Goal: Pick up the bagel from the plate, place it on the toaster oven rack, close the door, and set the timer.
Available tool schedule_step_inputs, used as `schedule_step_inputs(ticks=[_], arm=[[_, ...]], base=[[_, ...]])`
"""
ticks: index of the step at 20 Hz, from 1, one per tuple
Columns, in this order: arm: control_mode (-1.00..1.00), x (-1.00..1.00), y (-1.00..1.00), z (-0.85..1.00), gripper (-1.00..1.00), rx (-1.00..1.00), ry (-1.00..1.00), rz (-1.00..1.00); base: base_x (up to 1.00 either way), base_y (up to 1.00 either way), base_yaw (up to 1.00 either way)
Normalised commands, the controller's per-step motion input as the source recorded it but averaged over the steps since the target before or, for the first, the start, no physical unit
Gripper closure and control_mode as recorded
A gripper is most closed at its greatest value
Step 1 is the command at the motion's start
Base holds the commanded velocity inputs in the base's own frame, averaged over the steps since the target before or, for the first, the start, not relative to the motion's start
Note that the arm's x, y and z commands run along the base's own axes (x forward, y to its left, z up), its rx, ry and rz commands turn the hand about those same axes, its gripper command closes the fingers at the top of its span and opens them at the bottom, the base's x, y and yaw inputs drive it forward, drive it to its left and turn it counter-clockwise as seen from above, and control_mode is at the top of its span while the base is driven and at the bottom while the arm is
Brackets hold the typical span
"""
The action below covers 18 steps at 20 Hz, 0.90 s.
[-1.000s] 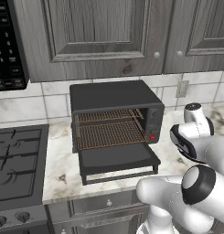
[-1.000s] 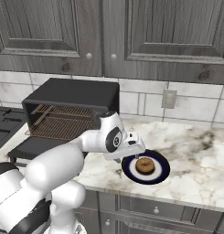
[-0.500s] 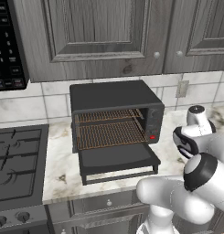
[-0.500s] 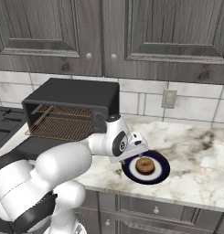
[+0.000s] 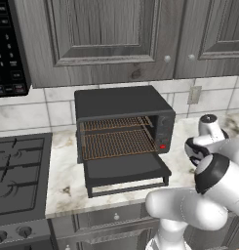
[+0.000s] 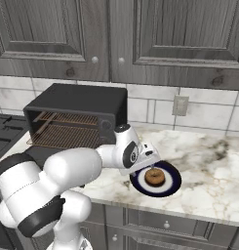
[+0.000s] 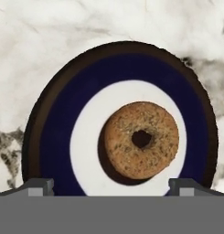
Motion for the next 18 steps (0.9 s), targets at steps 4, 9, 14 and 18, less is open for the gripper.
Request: schedule_step_inputs(ticks=[4, 9, 14, 18], arm=[[-1.00, 0.13, 0.00, -0.12, -1.00, -0.03, 0.00, 0.00], [-1.00, 0.04, 0.00, -0.17, -1.00, -0.03, 0.00, 0.00], [-1.00, 0.06, -0.01, -0.09, -1.00, -0.02, 0.00, 0.00], [-1.00, 0.08, -0.06, 0.00, -1.00, 0.00, 0.00, 0.00]], base=[[0.00, 0.00, 0.00], [0.00, 0.00, 0.00], [0.00, 0.00, 0.00], [0.00, 0.00, 0.00]])
